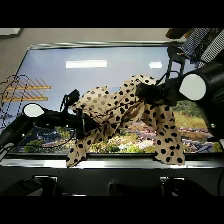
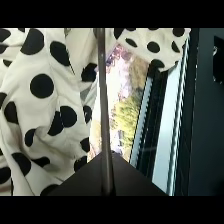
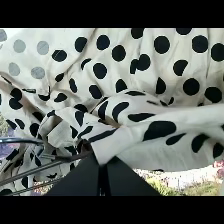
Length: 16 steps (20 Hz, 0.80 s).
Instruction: Fold the clothes and pants, and hang the long-sleeved shirts on hangers.
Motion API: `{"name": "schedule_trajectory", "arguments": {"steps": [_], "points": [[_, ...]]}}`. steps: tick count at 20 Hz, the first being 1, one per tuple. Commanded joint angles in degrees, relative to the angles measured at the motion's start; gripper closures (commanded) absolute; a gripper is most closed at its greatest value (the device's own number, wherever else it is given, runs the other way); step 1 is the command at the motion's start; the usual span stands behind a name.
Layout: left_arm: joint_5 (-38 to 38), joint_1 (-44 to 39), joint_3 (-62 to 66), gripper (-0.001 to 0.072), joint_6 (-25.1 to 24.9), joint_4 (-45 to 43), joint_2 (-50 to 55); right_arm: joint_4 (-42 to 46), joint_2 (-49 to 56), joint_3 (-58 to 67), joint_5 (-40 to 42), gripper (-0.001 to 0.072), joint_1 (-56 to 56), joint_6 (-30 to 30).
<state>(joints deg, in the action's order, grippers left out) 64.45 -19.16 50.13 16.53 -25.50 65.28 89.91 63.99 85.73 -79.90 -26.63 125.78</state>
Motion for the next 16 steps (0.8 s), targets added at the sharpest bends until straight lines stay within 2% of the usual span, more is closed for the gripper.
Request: {"name": "schedule_trajectory", "arguments": {"steps": [1,12,15,16], "points": [[-2.58,-1.46,0.07,0.0692,-2.67,3.96,2.03,-0.92,-0.07,0.24,-0.07,0.0692,0.0,-1.07],[-4.61,-4.15,0.04,0.0692,-4.61,7.61,4.04,-1.22,-0.04,0.22,-0.87,0.0666,0.0,-2.08],[-5.92,-4.15,0.04,0.0692,-4.76,9.6,4.07,-1.25,-0.07,0.22,-2.16,0.0622,0.0,-2.62],[-6.08,-4.15,0.04,0.0692,-4.87,9.94,4.07,-1.22,-0.07,0.22,-2.6,0.0551,0.02,-2.62]]}}
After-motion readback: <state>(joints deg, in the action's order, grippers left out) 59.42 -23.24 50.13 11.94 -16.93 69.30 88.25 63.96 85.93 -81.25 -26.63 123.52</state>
